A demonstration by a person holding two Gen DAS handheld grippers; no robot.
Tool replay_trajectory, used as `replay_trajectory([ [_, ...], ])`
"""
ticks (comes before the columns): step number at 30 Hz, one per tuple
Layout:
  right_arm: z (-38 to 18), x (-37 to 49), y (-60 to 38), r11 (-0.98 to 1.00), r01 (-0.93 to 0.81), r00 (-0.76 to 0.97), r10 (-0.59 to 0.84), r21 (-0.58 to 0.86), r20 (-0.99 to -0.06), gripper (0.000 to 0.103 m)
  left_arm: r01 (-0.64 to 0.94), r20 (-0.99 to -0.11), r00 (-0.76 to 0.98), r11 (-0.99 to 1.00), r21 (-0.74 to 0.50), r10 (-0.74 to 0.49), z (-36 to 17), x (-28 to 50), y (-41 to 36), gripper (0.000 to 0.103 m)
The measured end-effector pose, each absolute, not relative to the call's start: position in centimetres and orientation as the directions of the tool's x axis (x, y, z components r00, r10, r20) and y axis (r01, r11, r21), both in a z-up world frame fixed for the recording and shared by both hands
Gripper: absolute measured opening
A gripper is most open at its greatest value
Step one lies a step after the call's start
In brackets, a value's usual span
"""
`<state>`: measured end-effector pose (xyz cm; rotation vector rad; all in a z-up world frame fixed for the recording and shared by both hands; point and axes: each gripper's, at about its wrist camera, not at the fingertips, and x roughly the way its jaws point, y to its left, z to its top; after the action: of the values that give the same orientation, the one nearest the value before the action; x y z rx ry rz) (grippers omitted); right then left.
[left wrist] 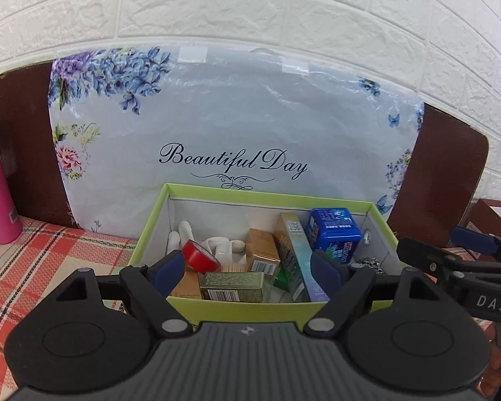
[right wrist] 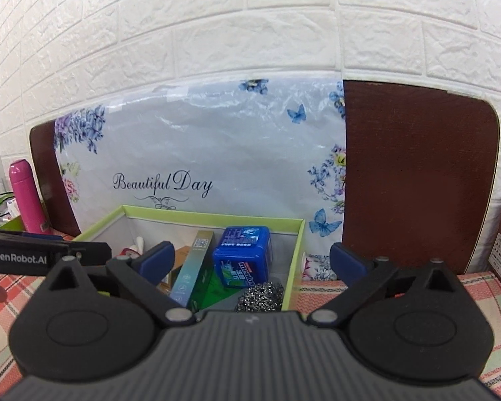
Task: Organize objects
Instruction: 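Drop the olive box and blue jar into the lime-green box with both tools, then grasp the blue medicine box with the left tool and lay it flat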
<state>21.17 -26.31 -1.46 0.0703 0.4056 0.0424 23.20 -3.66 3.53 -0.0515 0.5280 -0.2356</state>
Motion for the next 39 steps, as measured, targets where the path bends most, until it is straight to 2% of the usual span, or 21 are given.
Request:
replay_trajectory([
  [8, -0.8, 18.3, -26.7, 0.995, -0.030, 0.929, 0.064, 0.100, -0.365, 0.102, 0.230, -0.478, 0.843, 0.968, -0.097, -0.248, 4.2, 20.5, -4.3, 0.085],
  [14, -2.3, 14.1, -27.7, 0.994, 0.003, 0.931, 0.039, 0.113, -0.362, 0.103, 0.262, -0.475, 0.832, 0.958, -0.119, -0.287, 3.3, 17.4, -4.5, 0.086],
  [23, -7.1, 7.8, -28.1, 0.998, 0.052, 0.893, -0.030, 0.036, -0.449, 0.103, 0.303, -0.520, 0.784, 0.940, -0.155, -0.338, -0.5, 14.2, -6.1, 0.086],
  [29, -8.9, 5.5, -28.8, 0.993, 0.087, 0.870, -0.034, 0.084, -0.491, 0.103, 0.340, -0.552, 0.751, 0.929, -0.149, -0.363, -1.8, 14.3, -8.6, 0.086],
  [38, -9.1, 5.4, -29.9, 0.986, 0.118, 0.863, -0.042, 0.120, -0.503, 0.103, 0.365, -0.517, 0.780, 0.927, -0.081, -0.352, -0.9, 16.4, -13.3, 0.086],
  [39, -9.1, 5.4, -29.9, 0.986, 0.119, 0.862, -0.043, 0.120, -0.505, 0.103, 0.373, -0.520, 0.777, 0.925, -0.073, -0.354, -1.0, 16.8, -13.6, 0.080],
])
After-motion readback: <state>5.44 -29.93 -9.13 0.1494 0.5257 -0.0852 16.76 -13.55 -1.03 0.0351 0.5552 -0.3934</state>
